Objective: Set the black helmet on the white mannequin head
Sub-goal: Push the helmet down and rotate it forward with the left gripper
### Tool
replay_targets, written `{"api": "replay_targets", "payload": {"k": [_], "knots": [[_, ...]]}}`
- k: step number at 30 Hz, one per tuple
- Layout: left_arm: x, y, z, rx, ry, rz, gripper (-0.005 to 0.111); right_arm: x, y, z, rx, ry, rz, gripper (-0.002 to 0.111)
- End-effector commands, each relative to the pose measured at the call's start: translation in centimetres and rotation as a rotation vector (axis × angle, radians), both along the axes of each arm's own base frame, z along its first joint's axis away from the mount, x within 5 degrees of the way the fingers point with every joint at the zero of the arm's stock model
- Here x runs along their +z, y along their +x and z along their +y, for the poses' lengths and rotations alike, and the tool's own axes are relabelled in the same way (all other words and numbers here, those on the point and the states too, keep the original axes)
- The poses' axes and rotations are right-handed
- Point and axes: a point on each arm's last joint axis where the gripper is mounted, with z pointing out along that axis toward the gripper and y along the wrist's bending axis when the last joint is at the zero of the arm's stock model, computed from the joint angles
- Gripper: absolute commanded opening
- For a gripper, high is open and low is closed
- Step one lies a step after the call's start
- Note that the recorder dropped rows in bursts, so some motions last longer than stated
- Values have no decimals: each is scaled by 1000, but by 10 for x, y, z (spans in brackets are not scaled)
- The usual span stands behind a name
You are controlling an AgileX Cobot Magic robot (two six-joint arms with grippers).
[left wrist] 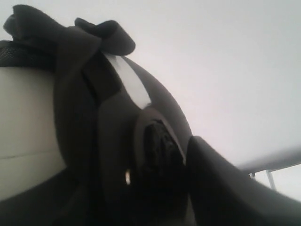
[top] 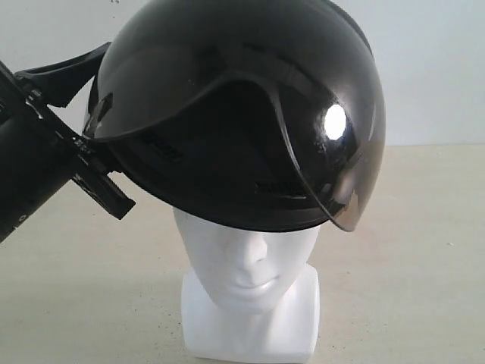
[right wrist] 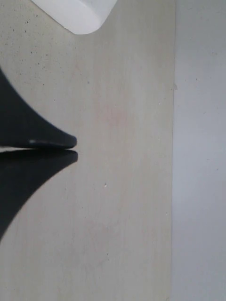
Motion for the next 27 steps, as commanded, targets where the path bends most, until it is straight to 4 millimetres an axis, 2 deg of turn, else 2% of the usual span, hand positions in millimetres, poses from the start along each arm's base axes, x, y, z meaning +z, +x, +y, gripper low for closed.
{"api": "replay_targets", "payload": {"k": [1, 15, 23, 27], "knots": [[-19, 10, 5, 69, 85, 91, 4, 1, 0, 0, 3, -3, -13, 0], [-18, 15, 9, 113, 26, 123, 4, 1, 0, 0, 3, -3, -13, 0], [-40, 1, 16, 137, 68, 189, 4, 1, 0, 0, 3, -3, -13, 0], [-51, 2, 17, 148, 87, 231, 4, 1, 0, 0, 3, -3, -13, 0]]}}
